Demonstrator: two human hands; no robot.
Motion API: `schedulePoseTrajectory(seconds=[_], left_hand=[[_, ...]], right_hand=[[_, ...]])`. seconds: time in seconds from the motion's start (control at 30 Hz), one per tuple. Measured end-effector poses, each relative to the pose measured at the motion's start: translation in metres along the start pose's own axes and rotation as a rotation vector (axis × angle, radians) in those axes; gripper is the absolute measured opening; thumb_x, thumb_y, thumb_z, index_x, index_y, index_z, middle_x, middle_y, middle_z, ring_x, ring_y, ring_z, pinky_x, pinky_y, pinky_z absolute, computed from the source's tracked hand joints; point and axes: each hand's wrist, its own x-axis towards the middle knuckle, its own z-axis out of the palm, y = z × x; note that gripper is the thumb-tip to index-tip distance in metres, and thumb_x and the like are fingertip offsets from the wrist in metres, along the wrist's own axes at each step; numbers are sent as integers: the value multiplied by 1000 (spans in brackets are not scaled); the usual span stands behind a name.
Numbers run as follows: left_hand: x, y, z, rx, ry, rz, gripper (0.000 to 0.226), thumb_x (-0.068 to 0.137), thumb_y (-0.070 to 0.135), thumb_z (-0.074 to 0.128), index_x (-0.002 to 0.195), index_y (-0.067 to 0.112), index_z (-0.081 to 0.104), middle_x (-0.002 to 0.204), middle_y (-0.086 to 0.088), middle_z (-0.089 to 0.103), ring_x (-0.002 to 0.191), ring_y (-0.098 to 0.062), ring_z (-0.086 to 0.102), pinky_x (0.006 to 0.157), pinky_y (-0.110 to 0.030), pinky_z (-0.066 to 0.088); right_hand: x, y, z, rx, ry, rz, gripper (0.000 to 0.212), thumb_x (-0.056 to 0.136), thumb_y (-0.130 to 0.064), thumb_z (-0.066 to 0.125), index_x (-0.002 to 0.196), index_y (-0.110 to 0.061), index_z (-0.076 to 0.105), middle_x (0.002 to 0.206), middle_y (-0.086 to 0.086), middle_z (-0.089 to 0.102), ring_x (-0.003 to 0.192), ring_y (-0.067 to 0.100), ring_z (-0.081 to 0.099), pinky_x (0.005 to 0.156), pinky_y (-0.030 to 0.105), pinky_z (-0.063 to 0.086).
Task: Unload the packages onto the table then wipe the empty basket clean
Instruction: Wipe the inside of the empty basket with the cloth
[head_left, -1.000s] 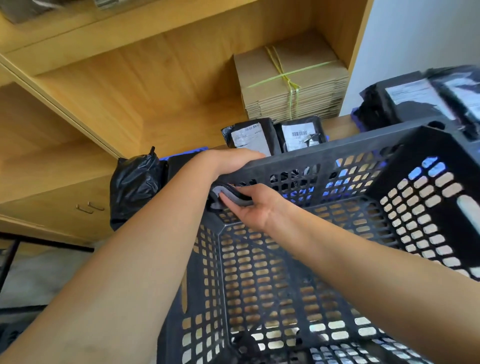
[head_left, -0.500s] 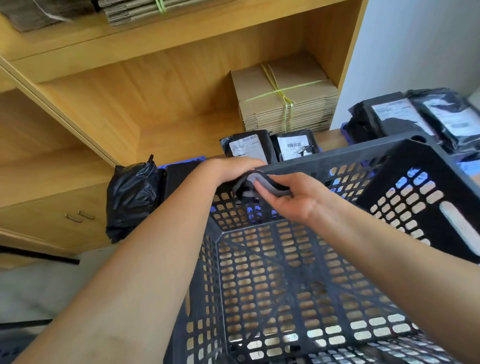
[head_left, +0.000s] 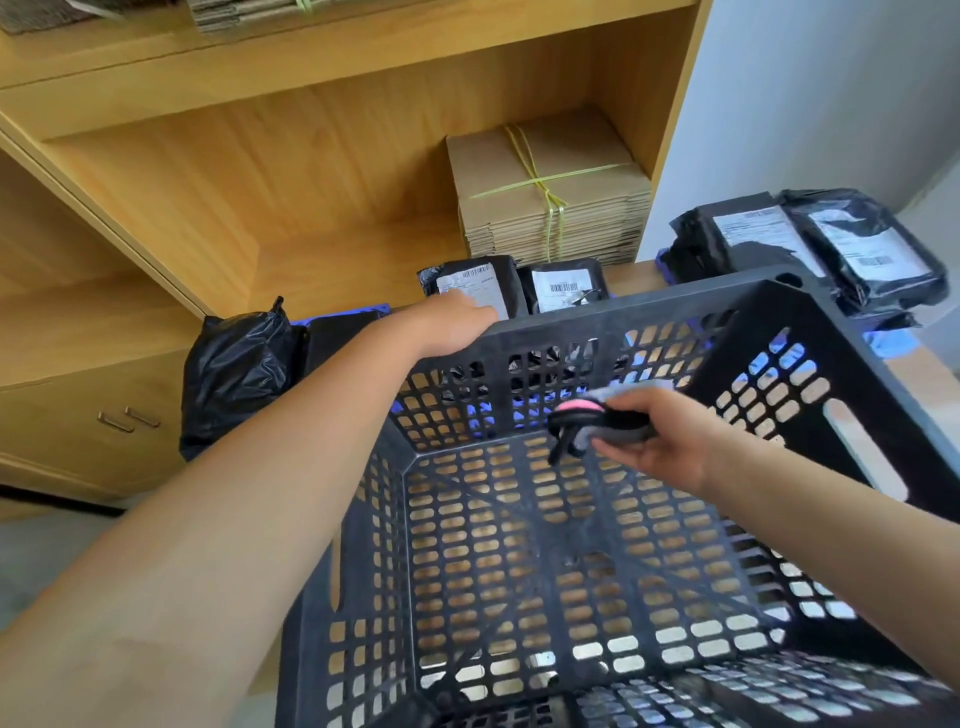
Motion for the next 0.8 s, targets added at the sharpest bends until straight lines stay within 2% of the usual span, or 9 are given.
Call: schedulePoseTrajectory(seconds=[0.07,0.13,0.23,0.33,0.43,0.53,0.6,0.67,0.8], left_hand=[[4,16,6,-15,60,74,28,96,28,36,72,17,42,76,-6,41,73,-20,38,67,-34,27],[8,28,14,6,125,111,23,94,33,34,79,21,48,82,-4,48,74,-19,44,66,-34,30],[13,29,23,179,166,48,31,85,40,21,73,19,40,77,-3,46,74,-25,44,59,-34,28],[19,27,22,243,217,-1,37,92,43,30,86,19,57,86,-3,55,81,-26,50,73,-37,44],[24,26,23,279,222,-15,37,93,44,32,85,18,57,77,-1,52,80,-26,50,73,-36,42],[25,23,26,305,193,16,31,82,43,22,70,18,38,72,-3,44,74,-28,45,60,-34,29],[26,22,25,326,193,12,33,80,44,21,73,19,42,74,-2,46,74,-28,46,61,-34,30],[27,23,24,296,200,-30,35,88,46,28,76,20,49,76,-1,49,74,-26,47,66,-35,34],[25,25,25,252,171,-63,34,93,42,30,68,20,36,74,-3,45,67,-22,41,62,-34,28]], right_hand=[[12,13,-1,-111,42,81,14,95,-6,54,97,-9,68,84,14,71,68,23,71,57,28,61],[32,27,2,-114,62,158,6,95,-5,58,97,-8,63,87,14,67,73,25,67,52,30,60],[71,46,8,-110,77,180,18,93,-5,62,110,-2,60,94,17,66,74,27,68,48,32,60],[105,59,17,-64,133,159,27,90,-4,66,116,0,60,101,20,68,72,30,70,46,31,57],[129,65,25,20,137,195,14,95,0,58,108,3,62,98,21,66,73,31,65,38,32,55],[149,66,34,23,116,238,21,98,2,52,118,4,60,109,27,63,82,36,63,36,32,53],[159,64,37,25,131,263,18,99,4,48,113,3,58,111,26,60,97,39,63,33,34,51],[166,62,38,37,136,285,25,100,5,42,122,5,55,126,26,56,108,43,60,32,35,50],[158,55,41,89,112,306,30,101,5,40,128,10,50,132,30,54,79,45,64,34,38,52]])
